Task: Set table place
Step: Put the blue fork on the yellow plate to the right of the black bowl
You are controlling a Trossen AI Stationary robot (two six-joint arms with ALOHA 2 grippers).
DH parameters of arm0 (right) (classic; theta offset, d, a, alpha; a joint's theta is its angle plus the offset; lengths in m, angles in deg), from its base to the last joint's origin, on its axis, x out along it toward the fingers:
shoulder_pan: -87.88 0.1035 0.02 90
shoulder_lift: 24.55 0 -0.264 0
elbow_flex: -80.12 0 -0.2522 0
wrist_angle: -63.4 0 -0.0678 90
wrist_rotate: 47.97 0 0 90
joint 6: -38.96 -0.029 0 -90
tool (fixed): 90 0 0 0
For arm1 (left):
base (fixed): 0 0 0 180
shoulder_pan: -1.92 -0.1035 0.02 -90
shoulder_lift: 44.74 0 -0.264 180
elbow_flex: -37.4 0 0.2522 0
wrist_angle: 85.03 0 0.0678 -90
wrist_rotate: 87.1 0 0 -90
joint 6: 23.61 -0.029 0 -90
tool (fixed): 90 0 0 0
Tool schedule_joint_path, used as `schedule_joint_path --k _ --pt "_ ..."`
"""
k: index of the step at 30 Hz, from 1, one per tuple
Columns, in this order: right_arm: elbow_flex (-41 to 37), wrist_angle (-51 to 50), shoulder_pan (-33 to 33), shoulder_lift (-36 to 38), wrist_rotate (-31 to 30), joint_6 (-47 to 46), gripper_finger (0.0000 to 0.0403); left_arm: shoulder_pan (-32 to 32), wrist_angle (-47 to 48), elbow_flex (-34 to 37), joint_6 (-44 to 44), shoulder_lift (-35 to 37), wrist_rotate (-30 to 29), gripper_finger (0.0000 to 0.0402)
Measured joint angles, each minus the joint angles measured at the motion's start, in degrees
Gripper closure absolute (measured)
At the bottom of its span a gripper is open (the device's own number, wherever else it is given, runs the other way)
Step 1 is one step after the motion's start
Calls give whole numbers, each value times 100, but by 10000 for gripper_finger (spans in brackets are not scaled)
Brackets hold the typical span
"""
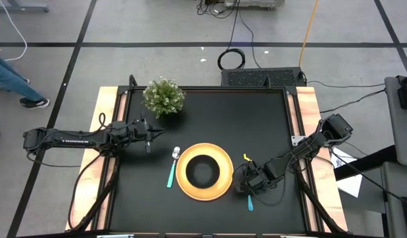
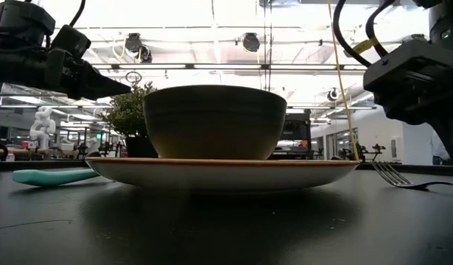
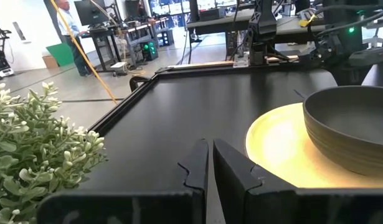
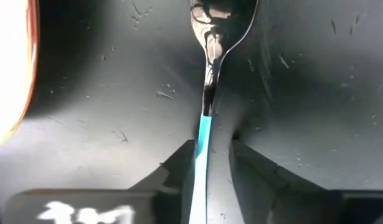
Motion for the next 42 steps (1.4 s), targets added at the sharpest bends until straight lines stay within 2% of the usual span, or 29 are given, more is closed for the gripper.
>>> schedule_joint_path --k 10,22,28,42 --pt "-4 9 -10 -4 -119 243 395 0 0 0 -2 2 0 371" --pt "-8 127 -15 20 -154 273 400 0 93 0 -3 0 0 371" --pt "-15 139 -32 188 -404 297 402 2 105 0 -4 1 0 371" --pt "56 -44 -221 557 -254 584 402 2 105 0 -4 0 0 371"
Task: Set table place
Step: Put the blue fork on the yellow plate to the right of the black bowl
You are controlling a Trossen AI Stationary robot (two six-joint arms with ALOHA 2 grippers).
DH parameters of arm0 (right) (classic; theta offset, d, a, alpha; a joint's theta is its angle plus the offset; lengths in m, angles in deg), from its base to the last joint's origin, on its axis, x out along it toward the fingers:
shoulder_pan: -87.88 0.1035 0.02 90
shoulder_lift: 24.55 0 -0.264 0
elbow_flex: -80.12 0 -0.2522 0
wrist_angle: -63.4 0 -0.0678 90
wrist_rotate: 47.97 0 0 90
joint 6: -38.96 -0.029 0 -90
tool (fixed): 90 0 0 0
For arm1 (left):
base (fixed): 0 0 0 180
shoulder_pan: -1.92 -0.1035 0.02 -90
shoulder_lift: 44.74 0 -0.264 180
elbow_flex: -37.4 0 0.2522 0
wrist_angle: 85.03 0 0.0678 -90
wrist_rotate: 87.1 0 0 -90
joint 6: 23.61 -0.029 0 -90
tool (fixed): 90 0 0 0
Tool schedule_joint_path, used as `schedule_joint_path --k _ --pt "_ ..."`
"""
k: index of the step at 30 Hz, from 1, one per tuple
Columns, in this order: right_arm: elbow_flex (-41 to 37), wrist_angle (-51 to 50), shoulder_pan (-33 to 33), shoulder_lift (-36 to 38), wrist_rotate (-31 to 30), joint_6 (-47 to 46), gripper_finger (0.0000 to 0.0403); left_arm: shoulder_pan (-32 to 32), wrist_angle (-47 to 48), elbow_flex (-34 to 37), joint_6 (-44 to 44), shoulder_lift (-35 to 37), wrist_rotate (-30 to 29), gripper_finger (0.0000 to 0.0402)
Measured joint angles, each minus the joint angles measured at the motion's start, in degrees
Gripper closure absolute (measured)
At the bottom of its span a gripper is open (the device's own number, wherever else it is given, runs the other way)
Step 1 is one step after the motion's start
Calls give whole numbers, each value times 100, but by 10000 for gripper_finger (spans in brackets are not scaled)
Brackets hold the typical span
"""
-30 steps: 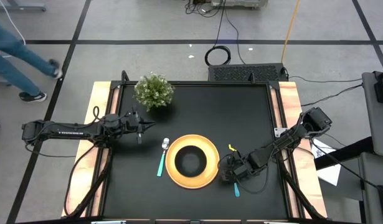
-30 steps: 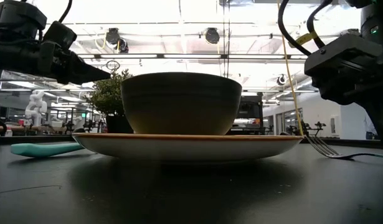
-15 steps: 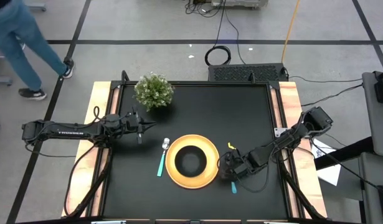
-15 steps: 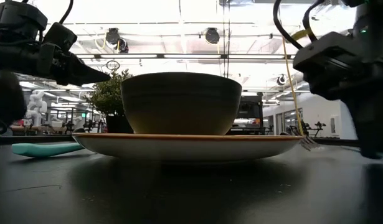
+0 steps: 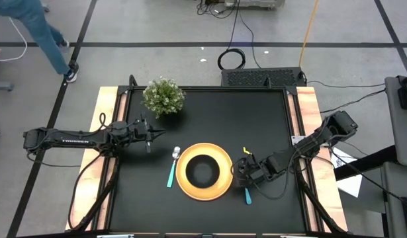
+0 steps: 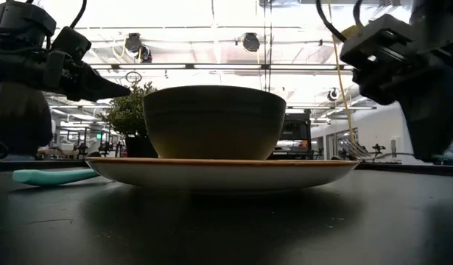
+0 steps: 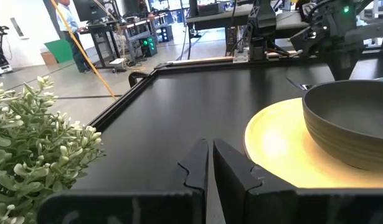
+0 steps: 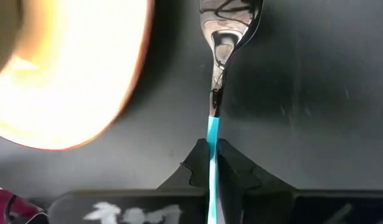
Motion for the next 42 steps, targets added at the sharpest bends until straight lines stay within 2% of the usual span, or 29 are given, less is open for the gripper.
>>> schedule_joint_path --k 15,30,36,42 --pt "1315 -1641 -495 9 -54 1240 403 -2 0 0 51 1 0 371" --pt "1349 -1901 -518 404 -454 1293 403 -2 2 0 133 2 2 371" --pt "1349 -2032 -544 660 -448 1169 403 -2 2 0 132 0 0 371" --pt "1349 -1951 -769 704 -166 1199 403 -2 0 0 109 0 -1 371"
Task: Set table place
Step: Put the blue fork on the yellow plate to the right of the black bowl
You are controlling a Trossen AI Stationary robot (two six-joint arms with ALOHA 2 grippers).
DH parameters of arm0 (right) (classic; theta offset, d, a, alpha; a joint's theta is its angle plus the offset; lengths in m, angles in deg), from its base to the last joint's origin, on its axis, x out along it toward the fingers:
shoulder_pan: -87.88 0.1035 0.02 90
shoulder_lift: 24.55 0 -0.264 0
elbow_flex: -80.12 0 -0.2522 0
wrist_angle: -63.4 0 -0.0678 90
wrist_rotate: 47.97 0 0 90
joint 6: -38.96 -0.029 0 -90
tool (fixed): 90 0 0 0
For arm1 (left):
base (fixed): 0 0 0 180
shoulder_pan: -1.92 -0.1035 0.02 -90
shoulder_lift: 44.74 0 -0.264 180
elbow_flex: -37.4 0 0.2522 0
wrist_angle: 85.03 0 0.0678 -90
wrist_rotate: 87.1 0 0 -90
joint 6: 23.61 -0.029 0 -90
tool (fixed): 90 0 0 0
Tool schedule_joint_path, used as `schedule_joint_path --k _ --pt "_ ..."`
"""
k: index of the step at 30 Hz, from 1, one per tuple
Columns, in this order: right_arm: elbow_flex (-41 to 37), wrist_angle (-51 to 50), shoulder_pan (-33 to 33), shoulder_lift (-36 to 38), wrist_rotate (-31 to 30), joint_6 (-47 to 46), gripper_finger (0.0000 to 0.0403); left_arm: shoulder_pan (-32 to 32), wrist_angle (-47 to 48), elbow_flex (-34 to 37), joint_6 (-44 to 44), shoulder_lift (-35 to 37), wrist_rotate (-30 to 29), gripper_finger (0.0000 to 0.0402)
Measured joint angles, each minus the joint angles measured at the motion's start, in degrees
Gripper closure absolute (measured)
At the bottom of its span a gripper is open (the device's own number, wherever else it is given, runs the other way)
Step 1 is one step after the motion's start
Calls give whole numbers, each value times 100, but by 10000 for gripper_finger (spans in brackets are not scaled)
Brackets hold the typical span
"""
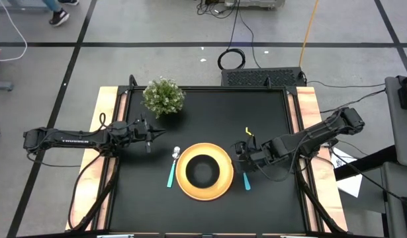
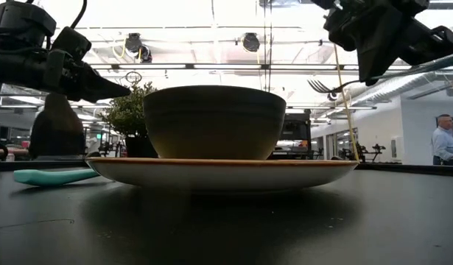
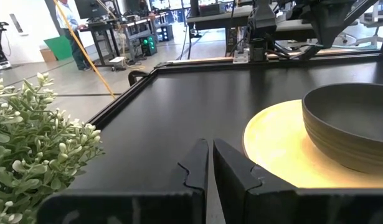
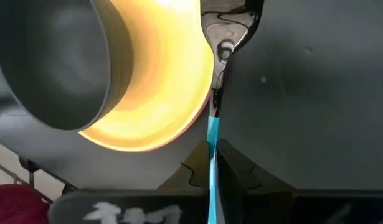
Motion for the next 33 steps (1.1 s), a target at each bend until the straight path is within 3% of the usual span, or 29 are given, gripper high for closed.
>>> schedule_joint_path --k 17,33 --pt "-2 442 -524 -21 9 905 403 0 24 0 -2 0 -2 371" --pt "-2 957 -752 -576 170 1252 403 2 24 0 0 2 -2 371"
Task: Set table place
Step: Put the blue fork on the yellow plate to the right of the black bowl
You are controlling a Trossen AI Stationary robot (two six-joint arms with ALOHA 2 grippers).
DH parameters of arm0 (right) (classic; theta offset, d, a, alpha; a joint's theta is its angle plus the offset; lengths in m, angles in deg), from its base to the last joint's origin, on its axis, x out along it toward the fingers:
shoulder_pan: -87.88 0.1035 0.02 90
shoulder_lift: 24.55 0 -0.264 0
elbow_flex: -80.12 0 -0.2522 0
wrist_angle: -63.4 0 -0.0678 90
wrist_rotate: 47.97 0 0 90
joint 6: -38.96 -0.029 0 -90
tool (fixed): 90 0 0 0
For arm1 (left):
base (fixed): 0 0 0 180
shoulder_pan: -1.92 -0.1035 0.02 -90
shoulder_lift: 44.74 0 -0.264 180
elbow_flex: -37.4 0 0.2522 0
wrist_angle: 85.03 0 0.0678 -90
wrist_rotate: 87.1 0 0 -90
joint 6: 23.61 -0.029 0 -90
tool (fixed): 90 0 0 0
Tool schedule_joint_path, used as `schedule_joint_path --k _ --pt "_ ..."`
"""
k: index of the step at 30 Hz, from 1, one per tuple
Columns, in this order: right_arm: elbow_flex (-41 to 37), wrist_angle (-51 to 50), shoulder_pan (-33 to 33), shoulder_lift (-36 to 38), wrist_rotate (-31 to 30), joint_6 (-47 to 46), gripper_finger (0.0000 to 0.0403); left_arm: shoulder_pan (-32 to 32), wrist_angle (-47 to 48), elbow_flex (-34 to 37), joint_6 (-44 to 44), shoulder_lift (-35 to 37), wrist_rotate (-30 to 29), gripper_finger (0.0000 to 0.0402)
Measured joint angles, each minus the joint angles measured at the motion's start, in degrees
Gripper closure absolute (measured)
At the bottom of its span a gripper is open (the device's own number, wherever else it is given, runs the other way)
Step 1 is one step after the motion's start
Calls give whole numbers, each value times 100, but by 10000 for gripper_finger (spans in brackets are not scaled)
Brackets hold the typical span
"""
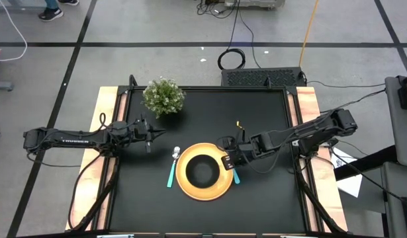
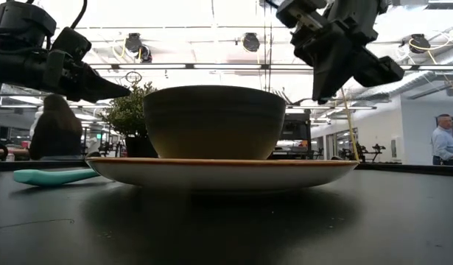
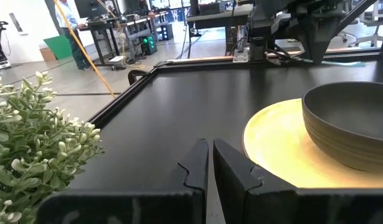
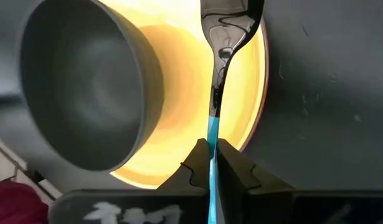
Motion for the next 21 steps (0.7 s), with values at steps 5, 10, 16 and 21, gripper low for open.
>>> schedule_joint_path --k 5,10,16,21 --pt "0 76 -44 -239 -4 25 403 0 17 0 0 -2 0 371" --pt "-2 261 -113 -348 -8 42 403 0 26 0 0 -2 2 371" --pt "-2 677 -160 -587 19 29 403 -2 20 0 12 0 2 371" --pt "-2 809 -186 -826 162 85 403 -2 25 0 22 -2 11 371"
